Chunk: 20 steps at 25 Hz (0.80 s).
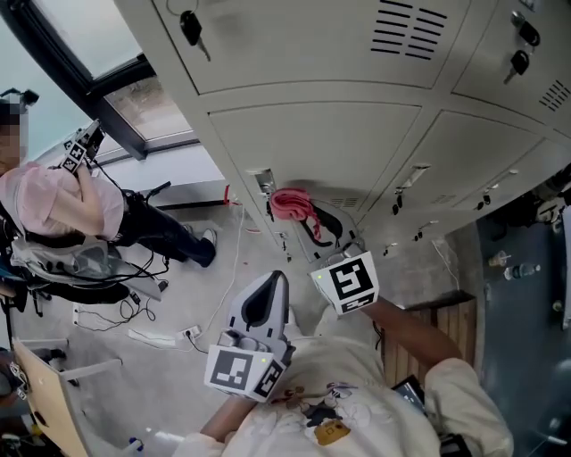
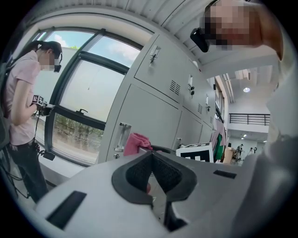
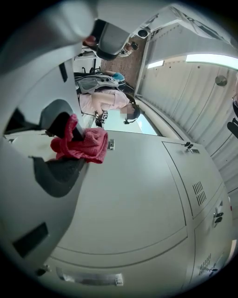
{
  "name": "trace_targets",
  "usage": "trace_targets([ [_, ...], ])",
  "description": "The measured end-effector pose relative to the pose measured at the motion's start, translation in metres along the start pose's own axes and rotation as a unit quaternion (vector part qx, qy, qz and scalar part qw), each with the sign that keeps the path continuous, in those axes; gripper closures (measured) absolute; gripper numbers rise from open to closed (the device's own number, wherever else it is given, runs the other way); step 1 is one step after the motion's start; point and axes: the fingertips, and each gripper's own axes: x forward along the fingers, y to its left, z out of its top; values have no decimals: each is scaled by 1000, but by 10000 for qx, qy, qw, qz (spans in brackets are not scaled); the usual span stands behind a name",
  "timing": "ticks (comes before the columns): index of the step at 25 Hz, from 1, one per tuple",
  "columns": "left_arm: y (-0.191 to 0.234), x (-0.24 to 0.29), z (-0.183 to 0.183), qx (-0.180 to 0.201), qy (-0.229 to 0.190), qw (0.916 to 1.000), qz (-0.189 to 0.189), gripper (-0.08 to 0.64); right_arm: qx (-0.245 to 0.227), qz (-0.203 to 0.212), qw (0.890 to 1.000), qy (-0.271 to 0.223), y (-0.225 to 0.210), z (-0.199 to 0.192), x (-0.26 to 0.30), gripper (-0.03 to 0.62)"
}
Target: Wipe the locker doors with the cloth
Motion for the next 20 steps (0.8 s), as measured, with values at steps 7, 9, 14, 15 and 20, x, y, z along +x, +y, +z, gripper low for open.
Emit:
trace_targets([
  [7, 18, -20, 4, -43, -150, 9990, 409, 554, -121, 319, 9994, -81, 33, 3, 36, 492],
  [9, 22, -23, 6, -49, -190, 9986, 498, 554, -129, 343, 9993, -87, 37, 3, 43, 492],
  [14, 26, -25, 6, -164, -220, 9981, 551, 554, -190, 359, 9992, -22, 40, -2, 54, 492],
  [15, 26, -25, 6, -195, -215, 9981, 550, 554, -184, 344, 9992, -11, 39, -3, 55, 492],
  [20, 26, -21, 5, -207, -200, 9982, 533, 554, -235, 253, 9994, 29, 35, -7, 57, 492],
])
